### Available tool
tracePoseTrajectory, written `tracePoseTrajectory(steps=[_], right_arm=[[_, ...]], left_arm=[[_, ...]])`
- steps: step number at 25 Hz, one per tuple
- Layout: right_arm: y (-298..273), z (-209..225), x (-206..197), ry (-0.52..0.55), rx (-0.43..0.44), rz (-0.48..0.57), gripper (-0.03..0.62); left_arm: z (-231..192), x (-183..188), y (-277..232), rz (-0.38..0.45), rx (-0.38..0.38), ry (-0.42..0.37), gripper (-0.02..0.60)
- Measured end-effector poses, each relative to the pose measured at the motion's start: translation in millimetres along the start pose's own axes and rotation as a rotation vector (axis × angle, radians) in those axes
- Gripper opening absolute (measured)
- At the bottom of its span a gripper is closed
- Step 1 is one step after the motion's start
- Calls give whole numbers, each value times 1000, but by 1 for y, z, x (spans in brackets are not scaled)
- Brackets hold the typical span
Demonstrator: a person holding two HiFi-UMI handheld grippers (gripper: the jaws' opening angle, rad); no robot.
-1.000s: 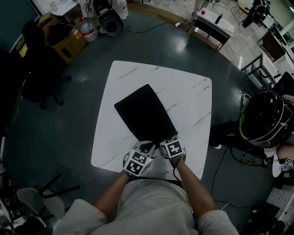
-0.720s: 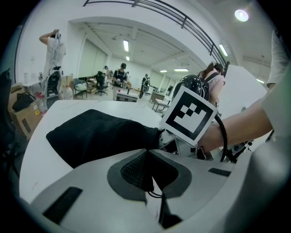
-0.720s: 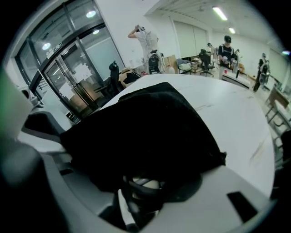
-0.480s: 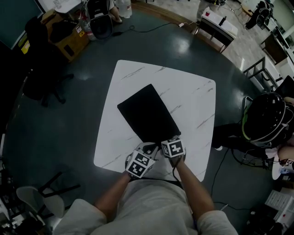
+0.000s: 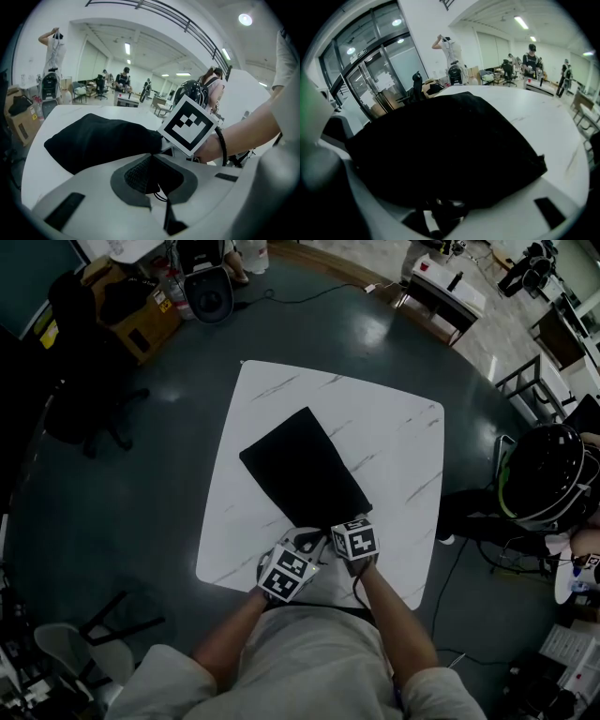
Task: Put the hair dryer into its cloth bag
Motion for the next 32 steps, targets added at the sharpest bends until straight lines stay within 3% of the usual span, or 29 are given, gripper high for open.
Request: tracePoseTrajectory(steps=[11,22,25,32], right_arm=[[-18,1,1,-1,9,44,232],[-24,4,3,-34,48,53,239],[-18,3,3,-12,61,78,276],[5,5,-11,31,76,115,290]], left_arm=[[-11,-10,1,-10,7,3,16],[-11,-21,-6,-14,89,52,16],[-12,-19,-5,-13,110,58,16],[-11,-21,-10,-15,161,68,15]])
Point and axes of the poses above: the fingertips, and each gripper's own axes: y backward along the fingers, z to its right, x out of its top, the point moved 3 cm from there along y, backward along the fingers, and after that the axes turned 4 degrees about x, right-handed, at the moved point
